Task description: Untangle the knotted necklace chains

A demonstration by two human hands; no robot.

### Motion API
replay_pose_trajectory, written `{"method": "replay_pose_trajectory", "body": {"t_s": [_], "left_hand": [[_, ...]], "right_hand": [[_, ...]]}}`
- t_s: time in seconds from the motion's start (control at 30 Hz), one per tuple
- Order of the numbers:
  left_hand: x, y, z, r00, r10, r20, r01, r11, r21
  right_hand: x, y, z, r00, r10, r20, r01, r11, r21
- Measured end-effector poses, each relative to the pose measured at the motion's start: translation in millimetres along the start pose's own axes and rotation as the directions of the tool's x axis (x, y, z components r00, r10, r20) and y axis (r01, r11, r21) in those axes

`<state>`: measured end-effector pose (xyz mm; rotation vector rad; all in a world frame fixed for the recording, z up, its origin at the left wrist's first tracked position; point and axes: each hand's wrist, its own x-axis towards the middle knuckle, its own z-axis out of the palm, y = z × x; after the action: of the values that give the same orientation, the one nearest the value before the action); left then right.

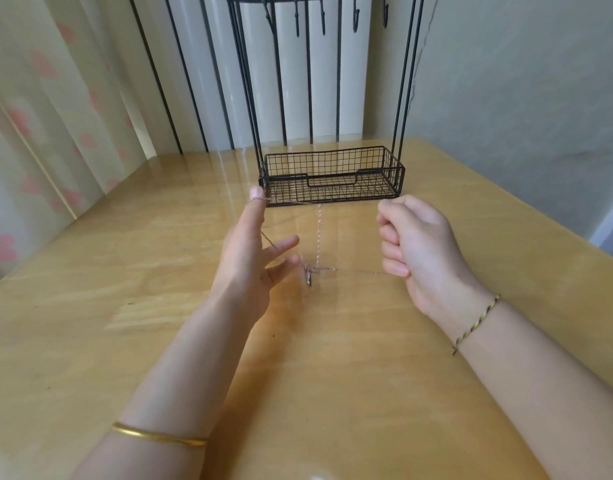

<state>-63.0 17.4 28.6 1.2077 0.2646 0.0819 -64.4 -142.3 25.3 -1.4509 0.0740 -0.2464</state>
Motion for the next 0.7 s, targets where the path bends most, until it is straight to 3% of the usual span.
{"method": "replay_pose_trajectory", "body": {"t_s": [0.13, 0.33, 0.47, 0.53, 0.6, 0.7], "left_hand": [[4.3, -2.4, -3.7, 0.999, 0.037, -0.013, -0.036, 0.998, 0.047], [3.7, -7.8, -4.9, 0.979, 0.202, 0.042, -0.203, 0.905, 0.375], [6.6, -11.1, -8.7, 0.938, 0.338, 0.073, -0.304, 0.704, 0.642], [7.1, -11.5, -10.0, 0.921, 0.378, 0.095, -0.306, 0.549, 0.778], [6.9, -11.4, -11.2, 0.908, 0.402, 0.122, -0.289, 0.388, 0.875], [8.1, -11.3, -13.1, 0.913, 0.373, 0.166, -0.267, 0.236, 0.934]], "right_hand": [[1.0, 0.2, -3.5, 0.999, -0.044, 0.004, 0.044, 0.985, -0.165], [4.0, 0.5, -6.6, 0.993, -0.051, -0.110, 0.041, 0.995, -0.086], [7.4, -2.0, -9.5, 0.978, 0.007, -0.210, 0.001, 0.999, 0.036], [10.4, -3.7, -13.7, 0.966, 0.031, -0.258, -0.013, 0.997, 0.071], [12.5, -4.5, -18.1, 0.957, 0.035, -0.288, -0.018, 0.998, 0.063], [15.0, -1.1, -20.4, 0.953, 0.001, -0.302, -0.010, 1.000, -0.028]]}}
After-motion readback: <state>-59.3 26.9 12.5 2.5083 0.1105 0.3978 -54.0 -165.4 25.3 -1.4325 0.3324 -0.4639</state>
